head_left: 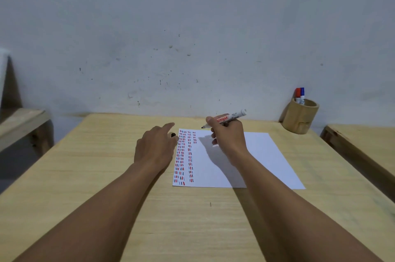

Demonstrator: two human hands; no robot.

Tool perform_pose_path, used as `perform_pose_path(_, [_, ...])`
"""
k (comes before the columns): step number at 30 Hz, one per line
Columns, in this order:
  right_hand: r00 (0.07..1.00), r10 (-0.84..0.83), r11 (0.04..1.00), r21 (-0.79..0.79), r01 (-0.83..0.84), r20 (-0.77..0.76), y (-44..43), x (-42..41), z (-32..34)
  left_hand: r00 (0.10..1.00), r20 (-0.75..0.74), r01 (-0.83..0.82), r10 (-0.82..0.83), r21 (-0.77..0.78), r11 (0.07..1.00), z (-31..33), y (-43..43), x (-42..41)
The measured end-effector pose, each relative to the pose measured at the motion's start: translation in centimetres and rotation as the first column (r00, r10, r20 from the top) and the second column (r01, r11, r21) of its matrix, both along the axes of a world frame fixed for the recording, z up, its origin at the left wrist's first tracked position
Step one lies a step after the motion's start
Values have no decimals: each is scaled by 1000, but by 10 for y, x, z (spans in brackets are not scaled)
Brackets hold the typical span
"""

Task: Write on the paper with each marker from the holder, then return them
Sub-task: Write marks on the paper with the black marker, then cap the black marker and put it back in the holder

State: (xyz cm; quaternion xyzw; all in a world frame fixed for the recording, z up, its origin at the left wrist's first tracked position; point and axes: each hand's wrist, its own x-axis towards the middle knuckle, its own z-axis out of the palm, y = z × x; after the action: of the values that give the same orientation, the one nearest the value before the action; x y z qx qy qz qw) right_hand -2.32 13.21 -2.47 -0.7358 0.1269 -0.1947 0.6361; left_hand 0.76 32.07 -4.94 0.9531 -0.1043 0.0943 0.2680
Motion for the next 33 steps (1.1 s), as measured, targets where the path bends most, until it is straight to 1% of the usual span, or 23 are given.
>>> perform_pose_path(3, [1000,-3,994,106,3,-1,-2,-8,7,999,31,-16,16,5,1000,3,-3,3])
perform_pose_path(5, [1000,9,989,151,-11,12,-4,-14,10,998,50,-43,45,-32,999,4,-4,2])
perform_pose_path(7, [1000,25,984,178,-27,16,-4,-21,13,995,56,-72,79,-121,990,11,-6,-4])
perform_pose_path(8, [999,29,981,193,-31,13,-4,-24,14,994,49,-85,97,-206,975,16,-9,-8])
perform_pose_path(9, [999,32,976,214,-34,12,-4,-26,16,993,29,-96,112,-324,941,24,-13,-13])
perform_pose_path(10, [999,36,968,248,-39,16,-3,-29,18,993,-8,-107,116,-452,885,32,-18,-17])
perform_pose_path(12, [998,49,933,354,-58,35,-2,-35,25,993,-108,-114,57,-661,742,48,-25,-27])
perform_pose_path(14, [996,64,893,443,-83,57,0,-44,35,984,-168,-92,-55,-750,655,57,-29,-31])
perform_pose_path(18, [992,82,875,470,-115,90,-1,-59,52,960,-210,-77,-188,-836,543,73,-36,-44])
perform_pose_path(19, [992,82,874,472,-118,98,-2,-62,55,954,-213,-72,-212,-846,528,76,-38,-47])
perform_pose_path(24, [989,93,866,481,-136,112,-9,-75,67,939,-199,-18,-279,-842,539,92,-48,-64])
perform_pose_path(28, [989,95,845,517,-140,113,-14,-83,72,949,-127,52,-287,-838,544,104,-53,-73])
perform_pose_path(31, [985,93,784,599,-163,146,-15,-88,78,957,-67,105,-281,-826,553,107,-56,-76])
perform_pose_path(33, [987,42,724,676,-138,157,-11,-90,82,965,-37,122,-258,-811,572,107,-59,-78])
